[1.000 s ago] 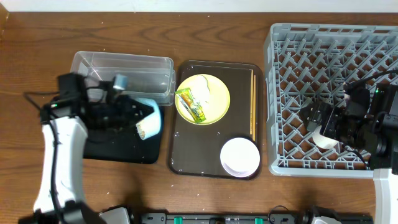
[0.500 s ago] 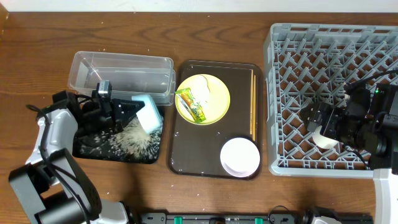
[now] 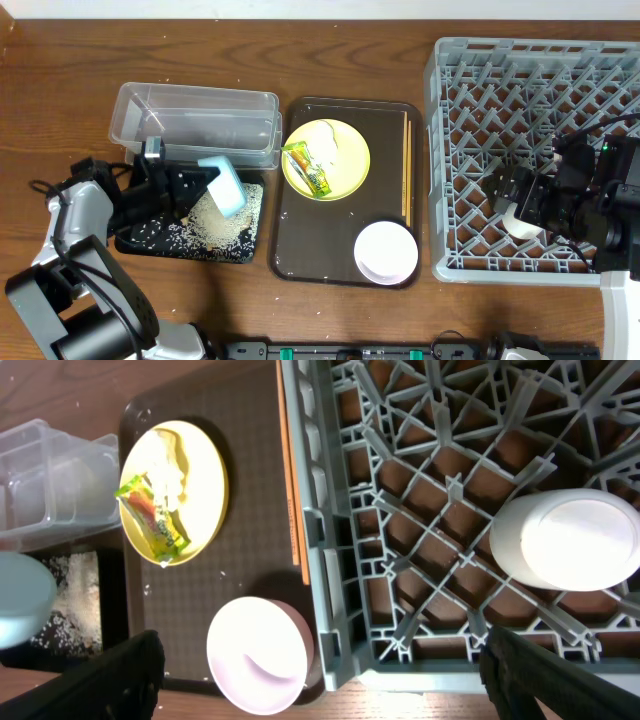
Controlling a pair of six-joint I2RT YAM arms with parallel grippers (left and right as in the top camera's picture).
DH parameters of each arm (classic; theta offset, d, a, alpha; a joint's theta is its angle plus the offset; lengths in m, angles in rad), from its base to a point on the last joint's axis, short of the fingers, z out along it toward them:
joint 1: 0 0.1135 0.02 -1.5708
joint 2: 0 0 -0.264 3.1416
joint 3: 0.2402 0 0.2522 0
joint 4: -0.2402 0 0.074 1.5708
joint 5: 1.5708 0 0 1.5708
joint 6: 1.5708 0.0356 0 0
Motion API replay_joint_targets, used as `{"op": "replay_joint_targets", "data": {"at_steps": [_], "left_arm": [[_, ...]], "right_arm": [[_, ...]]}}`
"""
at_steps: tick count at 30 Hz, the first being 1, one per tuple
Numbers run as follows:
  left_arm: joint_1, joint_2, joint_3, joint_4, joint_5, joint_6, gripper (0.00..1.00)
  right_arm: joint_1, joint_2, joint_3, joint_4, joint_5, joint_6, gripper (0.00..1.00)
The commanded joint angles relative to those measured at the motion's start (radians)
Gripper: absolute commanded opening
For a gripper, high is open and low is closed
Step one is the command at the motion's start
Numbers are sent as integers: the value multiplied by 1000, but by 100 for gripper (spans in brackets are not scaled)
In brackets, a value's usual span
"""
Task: Sort waste into correct bins and load items into the dishwasher rack
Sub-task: 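Tip the blue bowl over the black tray to pour out rice, then set the empty blue bowl back on the brown tray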
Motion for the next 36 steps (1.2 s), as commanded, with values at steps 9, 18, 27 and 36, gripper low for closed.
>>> {"op": "replay_joint_targets", "data": {"at_steps": [9,18,27,36], "left_arm": [[33,10,-26,-114,96,143,6],[-77,-72,-22,-164,-157,138,6],[-482,-313,-9,26,-700,-331,6],[-1053,-246,-21,256,-1261,-698,6]], "right_arm": [[-6,-1,10,-6,0,-15,99],[-6,-1,10,-6,0,-15,99],[-6,-1,10,4,0,-15,99],[-6,0,10,5,0,-15,99]]}}
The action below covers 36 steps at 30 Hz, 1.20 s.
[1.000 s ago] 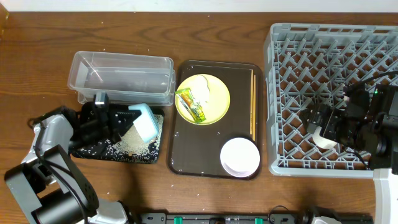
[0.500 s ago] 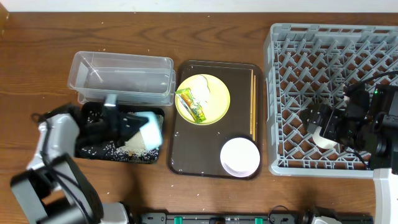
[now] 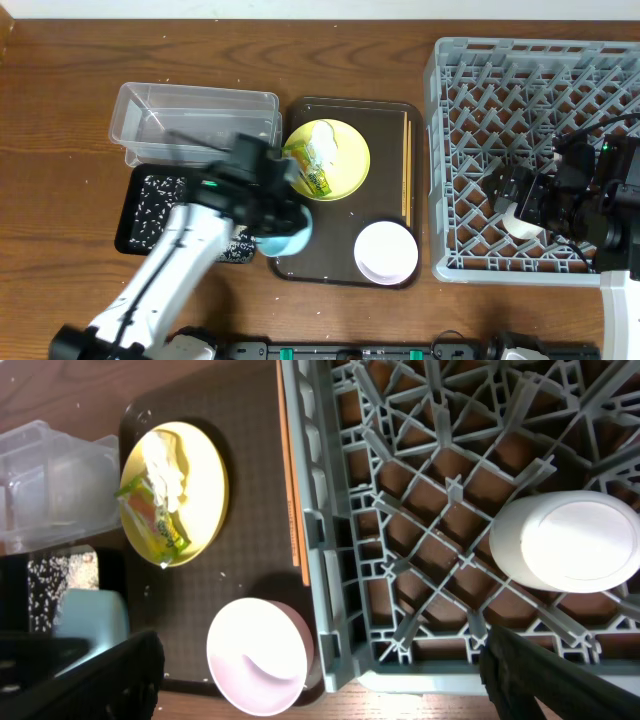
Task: Sort waste into correct bins and load items into the dishwasher rack
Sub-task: 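Set the empty blue bowl back on the brown tray, then grasp the green snack wrapper from the yellow plate with left gripper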
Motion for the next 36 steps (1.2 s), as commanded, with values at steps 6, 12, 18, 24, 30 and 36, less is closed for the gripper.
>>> {"op": "replay_joint_targets", "data": {"at_steps": [6,12,18,24,30,36], "left_arm": [[-319,173,2,95,-412,-252,12],[-346,175,80,44,-422,-229,40],[-292,161,244,-15,-607,-105,56],[-186,225,245,133,-664,10,58],[-112,396,245,210,-607,13,59],[-122,507,245,257,-599,31,57]], "right_arm": [[-6,-2,10,0,0,-19,99],[-6,-2,10,0,0,-19,99],[-6,-2,10,3,0,-18,99],[-6,-1,10,7,0,-18,99],[-6,-1,10,11,0,-14,99],[-6,-1,10,11,0,-14,99]]}}
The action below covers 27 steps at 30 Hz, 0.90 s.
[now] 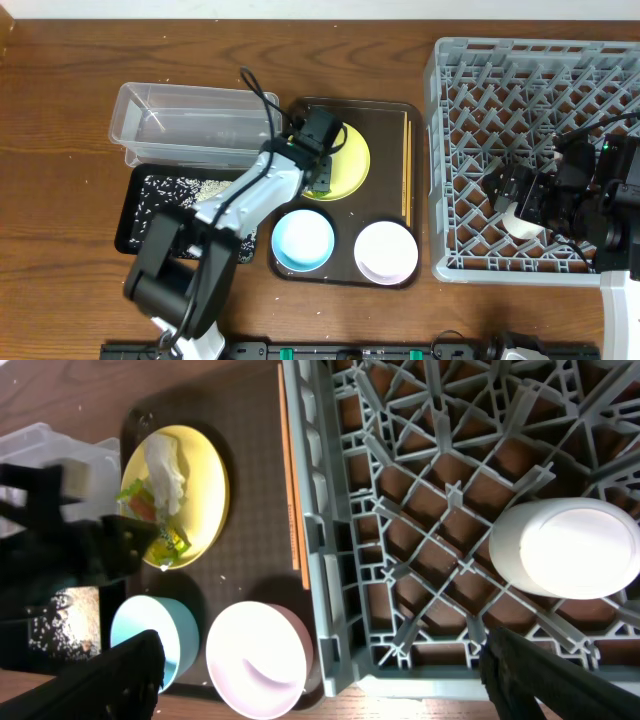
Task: Sort waste into correct bins and load items into the dishwasher rack
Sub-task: 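Grasp the green snack wrapper from the yellow plate with left gripper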
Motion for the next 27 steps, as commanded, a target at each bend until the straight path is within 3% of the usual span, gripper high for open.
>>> {"op": "replay_joint_targets", "data": {"at_steps": [1,2,4,5,14,19,23,27], "left_arm": [[-5,38,5,11,8,28,52],[-5,48,5,11,8,28,43],[-5,50,6,6,9,27,11],[-5,42,8,-2,10,26,6],[-2,-220,97,-168,19,16,6],[73,-375,97,-187,-19,16,6],[173,-365,94,-178,-122,16,6],[272,-286,91,-153,-124,-17,6]], "right_arm": [[-6,-1,10,1,-1,-11,99],[-6,-1,10,0,-1,-11,99],[-6,-1,10,0,-1,-11,99],[-6,-1,10,0,-1,-11,99],[-6,-1,10,-2,0,-11,99],[-6,-1,10,-7,0,-11,99],[-6,-1,10,-6,0,-11,99],[-6,-1,10,-6,0,-11,99]]}}
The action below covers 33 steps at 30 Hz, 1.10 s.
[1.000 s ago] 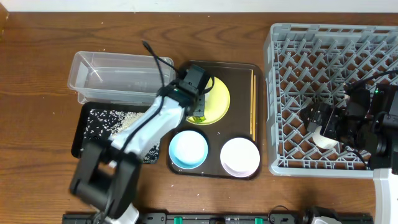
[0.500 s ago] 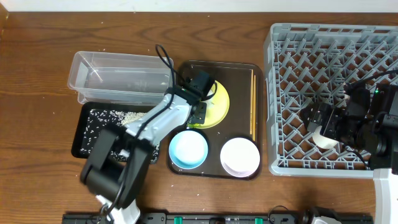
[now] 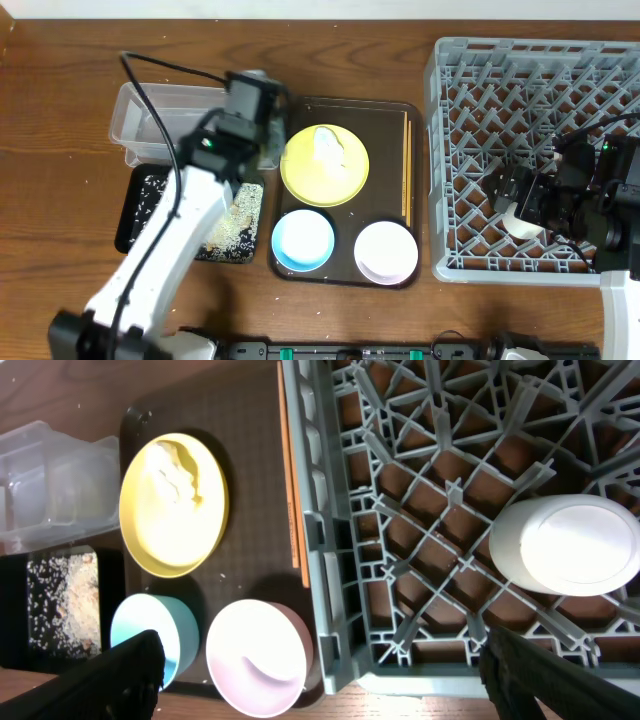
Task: Sort waste into correct bins and load items into the dishwasher rack
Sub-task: 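Grasp the green snack wrapper from the yellow plate with left gripper, then drop the snack wrapper into the clear plastic bin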
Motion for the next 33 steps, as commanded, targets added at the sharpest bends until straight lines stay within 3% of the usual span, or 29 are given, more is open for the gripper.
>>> {"op": "replay_joint_targets", "data": {"at_steps": [1,3,4,10,15,24,33], "left_arm": [[76,96,-10,-1,-34,-54,7],[97,129,-9,0,34,-59,46],[102,132,-7,0,61,-59,49],[56,69,45,7,160,-59,49],[-70,77,42,28,120,3,49],[-192,321,27,162,96,150,51],[-213,479,27,247,171,151,52]], "right_arm": [[-6,-1,10,-1,0,-11,99],[-6,-1,10,-2,0,-11,99],[-6,-1,10,-4,0,-11,99],[-6,-1,10,-12,0,-19,99],[-6,-1,10,-11,0,-19,99],[-6,-1,9,-12,0,-19,99],[-6,1,3,-13,-1,-19,99]]}}
